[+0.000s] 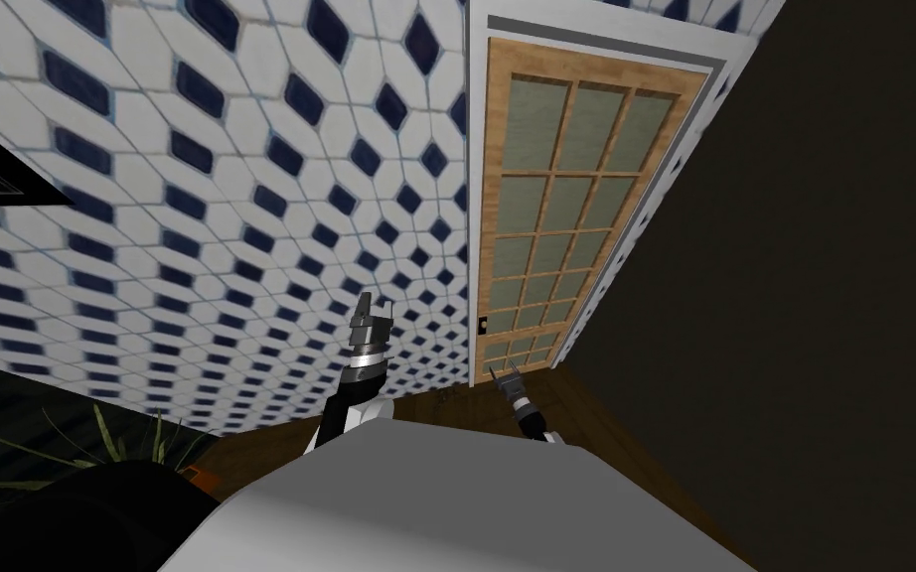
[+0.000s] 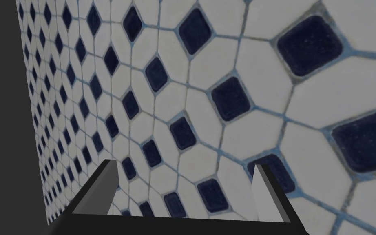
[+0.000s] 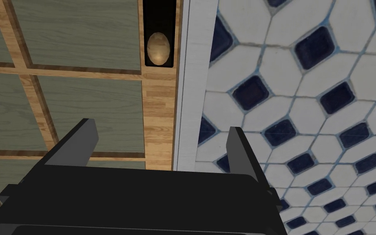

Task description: Pull the door open

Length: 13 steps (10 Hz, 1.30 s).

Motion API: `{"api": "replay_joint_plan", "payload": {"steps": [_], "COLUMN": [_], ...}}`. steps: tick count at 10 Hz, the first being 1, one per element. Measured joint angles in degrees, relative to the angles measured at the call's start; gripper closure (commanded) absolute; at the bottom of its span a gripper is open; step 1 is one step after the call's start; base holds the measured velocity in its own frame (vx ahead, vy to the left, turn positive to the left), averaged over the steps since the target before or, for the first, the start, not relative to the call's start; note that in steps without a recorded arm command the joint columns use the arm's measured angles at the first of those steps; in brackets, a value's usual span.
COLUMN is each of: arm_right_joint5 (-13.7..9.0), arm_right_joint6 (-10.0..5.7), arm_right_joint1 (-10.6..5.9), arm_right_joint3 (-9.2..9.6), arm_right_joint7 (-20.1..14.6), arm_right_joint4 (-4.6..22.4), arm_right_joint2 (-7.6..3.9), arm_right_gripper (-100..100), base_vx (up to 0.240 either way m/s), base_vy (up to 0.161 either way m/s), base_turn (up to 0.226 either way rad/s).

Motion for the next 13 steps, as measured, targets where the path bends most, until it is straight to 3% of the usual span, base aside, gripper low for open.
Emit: {"api": "replay_joint_plan", "payload": {"steps": [8, 9, 11, 13], "arm_right_joint5": [0.0, -0.9, -2.6, -5.0], "arm_right_joint6": [-0.09, -0.34, 0.70, 0.82], "arm_right_joint1": [-0.03, -0.75, -0.84, -1.90], "arm_right_joint3": [-0.02, -0.23, 0.23, 0.15], "arm_right_joint7": [0.1, 0.9, 1.7, 3.5], "arm_right_joint4": [0.2, 1.4, 0.7, 2.3], "arm_right_joint2": [0.08, -0.36, -1.39, -2.11], "arm_right_gripper": [-100, -100, -100, -100], "base_vx": [-0.012, -0.154, -0.134, -0.053], "base_vy": [0.000, -0.036, 0.002, -0.001], "base_turn": [0.007, 0.167, 0.132, 0.107]}}
